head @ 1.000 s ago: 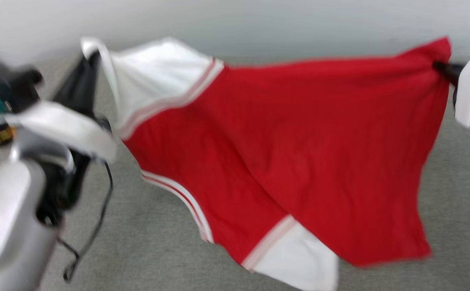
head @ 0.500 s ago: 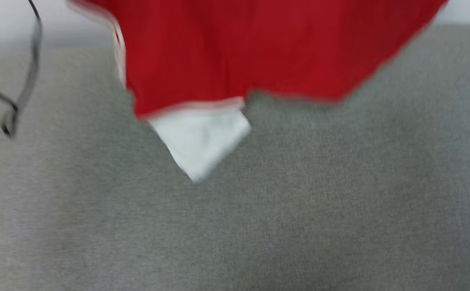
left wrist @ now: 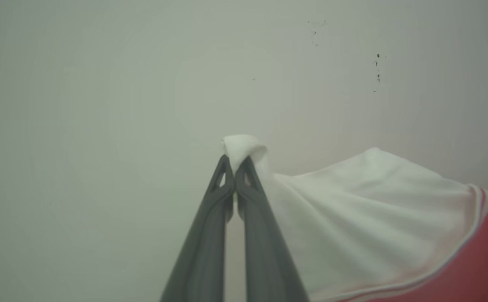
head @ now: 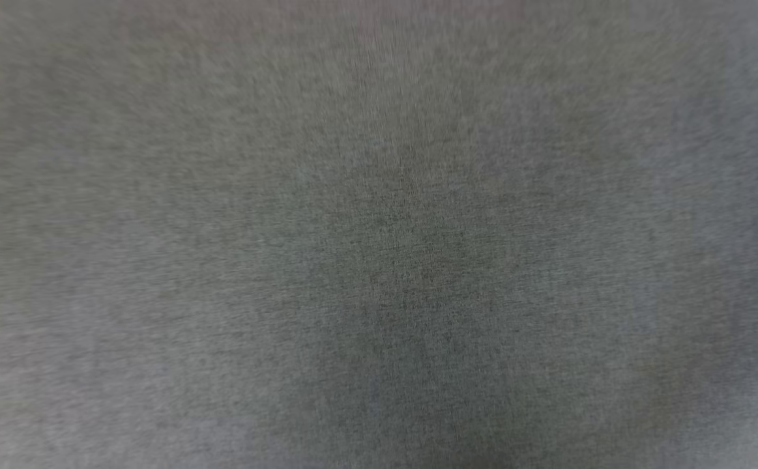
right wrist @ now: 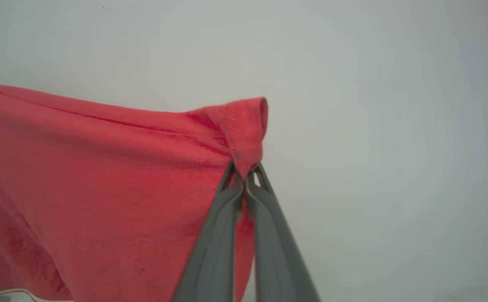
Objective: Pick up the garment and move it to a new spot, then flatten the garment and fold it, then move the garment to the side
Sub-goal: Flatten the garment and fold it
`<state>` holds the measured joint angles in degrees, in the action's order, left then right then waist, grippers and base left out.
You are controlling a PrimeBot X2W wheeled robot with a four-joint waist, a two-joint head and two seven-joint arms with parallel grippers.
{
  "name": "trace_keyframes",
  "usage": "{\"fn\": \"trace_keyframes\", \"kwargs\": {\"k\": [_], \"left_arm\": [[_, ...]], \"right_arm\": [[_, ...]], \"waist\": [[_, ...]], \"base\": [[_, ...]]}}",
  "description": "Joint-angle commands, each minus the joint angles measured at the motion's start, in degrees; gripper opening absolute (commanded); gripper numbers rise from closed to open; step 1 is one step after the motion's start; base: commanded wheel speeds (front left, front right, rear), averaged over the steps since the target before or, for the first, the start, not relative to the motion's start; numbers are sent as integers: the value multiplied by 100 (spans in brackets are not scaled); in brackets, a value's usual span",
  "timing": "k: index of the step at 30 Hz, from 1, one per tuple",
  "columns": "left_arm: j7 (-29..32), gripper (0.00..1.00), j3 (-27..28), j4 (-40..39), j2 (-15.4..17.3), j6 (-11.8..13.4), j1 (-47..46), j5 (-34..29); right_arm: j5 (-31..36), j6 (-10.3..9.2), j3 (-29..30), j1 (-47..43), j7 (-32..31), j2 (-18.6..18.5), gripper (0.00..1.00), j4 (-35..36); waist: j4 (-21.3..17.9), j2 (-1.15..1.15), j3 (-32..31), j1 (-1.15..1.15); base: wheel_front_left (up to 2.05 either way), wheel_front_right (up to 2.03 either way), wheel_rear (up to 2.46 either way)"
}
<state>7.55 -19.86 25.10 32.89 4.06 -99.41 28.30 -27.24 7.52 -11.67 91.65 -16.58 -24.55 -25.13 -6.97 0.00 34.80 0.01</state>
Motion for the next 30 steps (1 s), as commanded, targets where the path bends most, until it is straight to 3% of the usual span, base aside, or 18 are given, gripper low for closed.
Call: {"fn": "trace_keyframes", "kwargs": {"k": [1,16,23,30], "left_arm": [[6,0,-1,13,-7,32,-103,-20],[-40,0,-19,59,-154,168,12,108],[-391,0,124,211,-278,44,771,502],[-768,0,283,70,-493,-101,2333,1078]], "right_arm": [[-63,-6,-40,145,91,-19,0,-44],[-726,-5,-1082,652,990,-143,0,-787],[-1136,-5,-1806,173,1230,-151,0,-1160],[-1546,-5,-2333,-988,1378,-530,0,-1023]], "waist": [[-135,0,543,-1],[-103,0,1290,-1],[10,0,971,-1],[365,0,156,-1]], "base": [[0,0,0],[0,0,0],[0,0,0],[0,0,0]]}}
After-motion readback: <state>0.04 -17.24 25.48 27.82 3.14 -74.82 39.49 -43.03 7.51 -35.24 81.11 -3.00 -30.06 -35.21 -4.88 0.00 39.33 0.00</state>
